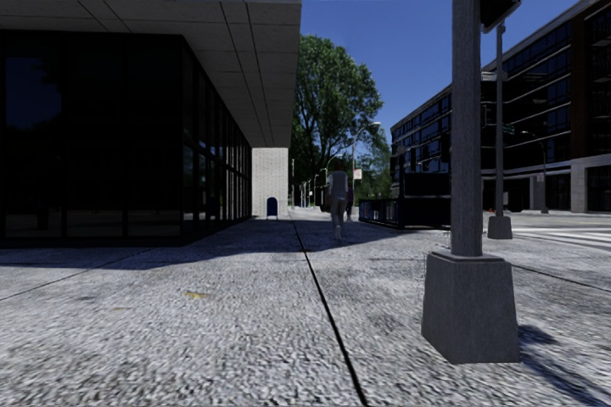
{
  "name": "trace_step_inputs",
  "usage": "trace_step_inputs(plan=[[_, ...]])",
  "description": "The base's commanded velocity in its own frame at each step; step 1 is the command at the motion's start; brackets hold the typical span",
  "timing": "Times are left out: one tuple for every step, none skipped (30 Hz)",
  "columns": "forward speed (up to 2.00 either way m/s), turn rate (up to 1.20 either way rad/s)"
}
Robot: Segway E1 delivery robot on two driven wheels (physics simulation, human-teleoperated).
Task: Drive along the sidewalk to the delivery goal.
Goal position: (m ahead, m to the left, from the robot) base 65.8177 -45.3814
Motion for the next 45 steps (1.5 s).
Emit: trace_step_inputs(plan=[[1.63, 0.00], [1.63, 0.00], [1.47, 0.00], [1.38, 0.00], [1.38, 0.00], [1.36, 0.00], [1.34, 0.00], [1.34, 0.00], [1.34, 0.00], [1.34, 0.00], [1.34, 0.00], [1.34, 0.00], [1.34, 0.00], [1.34, 0.00], [1.34, 0.00], [1.34, 0.00], [1.34, 0.00], [1.34, 0.00], [1.34, 0.00], [1.34, 0.00], [1.34, 0.00], [1.36, 0.00], [1.36, 0.00], [1.36, 0.00], [1.36, 0.00], [1.36, 0.00], [1.36, 0.00], [1.36, 0.00], [1.36, 0.00], [1.36, 0.00], [1.36, 0.00], [1.36, 0.00], [1.36, 0.00], [1.47, -0.17], [2.00, -0.24], [2.00, -0.24], [2.00, -0.26], [2.00, -0.33], [2.00, -0.33], [2.00, -0.49], [2.00, -0.59], [2.00, -0.62], [2.00, -0.62], [2.00, -0.62], [2.00, -0.63]])
